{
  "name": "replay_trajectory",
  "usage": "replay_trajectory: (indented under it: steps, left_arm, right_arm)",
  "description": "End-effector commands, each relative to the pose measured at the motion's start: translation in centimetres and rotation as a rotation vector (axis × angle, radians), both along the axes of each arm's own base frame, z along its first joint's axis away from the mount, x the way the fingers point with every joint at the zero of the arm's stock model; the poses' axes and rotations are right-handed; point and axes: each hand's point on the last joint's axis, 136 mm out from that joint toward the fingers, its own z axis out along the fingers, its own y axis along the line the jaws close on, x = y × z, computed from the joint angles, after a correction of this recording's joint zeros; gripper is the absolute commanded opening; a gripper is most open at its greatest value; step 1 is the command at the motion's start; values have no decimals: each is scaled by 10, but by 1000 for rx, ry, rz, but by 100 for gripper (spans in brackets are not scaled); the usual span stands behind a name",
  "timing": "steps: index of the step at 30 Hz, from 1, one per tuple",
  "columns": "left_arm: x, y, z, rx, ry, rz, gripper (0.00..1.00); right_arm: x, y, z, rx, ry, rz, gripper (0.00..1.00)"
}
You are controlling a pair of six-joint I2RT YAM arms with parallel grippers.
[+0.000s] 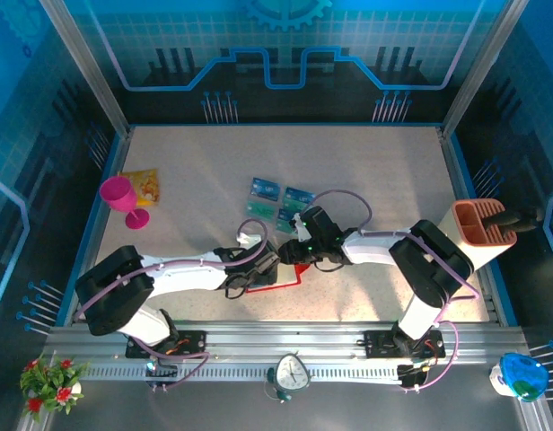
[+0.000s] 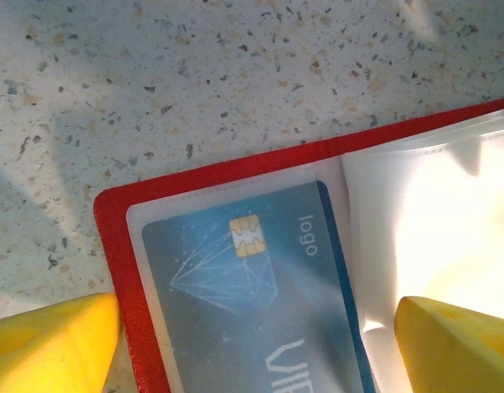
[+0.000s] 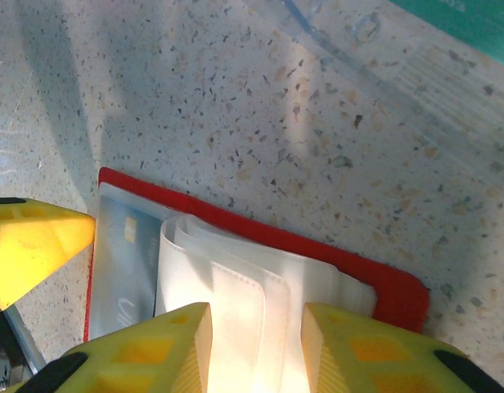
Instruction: Put the credit cards into the card holder
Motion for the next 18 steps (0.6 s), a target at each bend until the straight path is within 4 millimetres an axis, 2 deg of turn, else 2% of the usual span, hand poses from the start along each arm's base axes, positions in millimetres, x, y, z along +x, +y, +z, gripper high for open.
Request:
replay_trajectory:
  steps: [1,8,13,18]
  left_arm:
    - [-4,5,1,8,-12,2,89]
    - [-3,5,2,9,-14,0,90]
    - [-3,4,3,4,-18,1,91]
    - [0,4,13,-8,-41,0,92]
  right_arm:
    - [-7,-6,-17,-20,56,-6,36]
    - [-7,0,-6,22,57,-5,35]
    - [-6,1,7,50,46,-6,36]
    - [-7,3,24,87,36,-7,36]
